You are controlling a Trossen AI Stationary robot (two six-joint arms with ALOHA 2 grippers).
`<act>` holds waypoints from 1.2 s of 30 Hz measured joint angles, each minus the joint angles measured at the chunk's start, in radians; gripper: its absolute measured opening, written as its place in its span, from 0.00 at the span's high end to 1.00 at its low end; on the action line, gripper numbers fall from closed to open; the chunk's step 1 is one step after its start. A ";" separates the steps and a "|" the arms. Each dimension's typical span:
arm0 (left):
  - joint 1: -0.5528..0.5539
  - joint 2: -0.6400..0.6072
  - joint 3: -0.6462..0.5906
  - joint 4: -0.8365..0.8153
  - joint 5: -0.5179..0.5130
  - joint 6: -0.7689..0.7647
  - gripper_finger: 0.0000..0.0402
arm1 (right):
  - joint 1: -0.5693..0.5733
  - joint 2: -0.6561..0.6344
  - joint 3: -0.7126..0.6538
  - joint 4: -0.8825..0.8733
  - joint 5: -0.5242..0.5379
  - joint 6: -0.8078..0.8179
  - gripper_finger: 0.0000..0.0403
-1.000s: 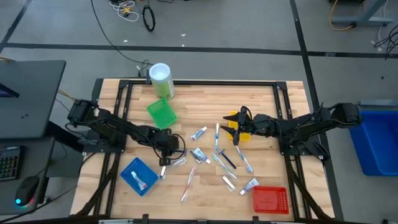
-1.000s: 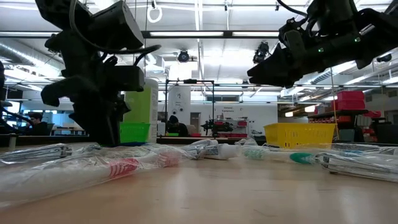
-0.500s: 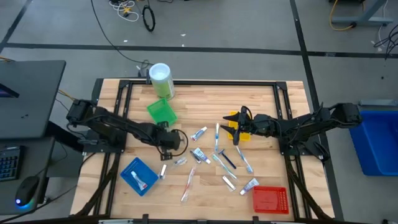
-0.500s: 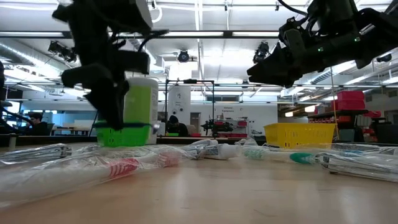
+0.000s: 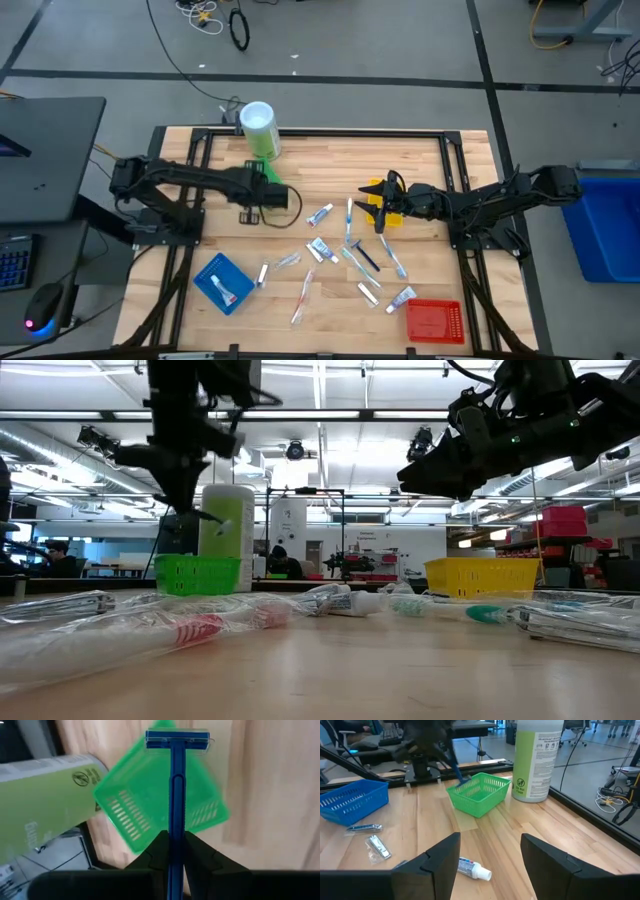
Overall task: Pick & Place Travel size toiletries
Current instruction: Put the left razor into the green bin, then put the right blue toothbrush into the yellow bin
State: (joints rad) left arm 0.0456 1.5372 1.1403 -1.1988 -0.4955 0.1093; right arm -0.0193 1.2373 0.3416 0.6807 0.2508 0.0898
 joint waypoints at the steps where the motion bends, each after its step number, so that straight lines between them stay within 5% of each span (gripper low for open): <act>1: 0.032 0.000 -0.012 0.001 0.009 0.041 0.89 | 0.000 0.000 0.000 0.000 0.000 0.000 0.46; 7: 0.197 0.000 -0.075 0.103 0.027 0.201 0.89 | 0.000 0.000 0.000 0.000 0.000 0.000 0.49; 10: 0.252 0.000 -0.109 0.203 0.123 0.294 0.89 | 0.000 0.000 0.000 0.000 0.000 0.000 0.50; 13: 0.284 0.000 -0.145 0.305 0.211 0.420 0.89 | 0.000 0.000 0.000 0.000 0.000 0.000 0.50; 20: 0.321 0.003 -0.200 0.388 0.232 0.609 0.89 | 0.000 0.000 0.000 0.000 0.000 0.000 0.48; 31: 0.349 0.003 -0.274 0.458 0.239 0.575 0.76 | 0.000 0.000 0.000 -0.001 0.000 0.000 0.52; 36: 0.340 0.003 -0.271 0.467 0.180 0.435 0.69 | 0.000 0.000 0.000 -0.001 0.000 0.000 0.53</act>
State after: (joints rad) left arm 0.3856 1.5406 0.8694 -0.7317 -0.3159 0.5438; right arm -0.0193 1.2369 0.3416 0.6796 0.2512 0.0895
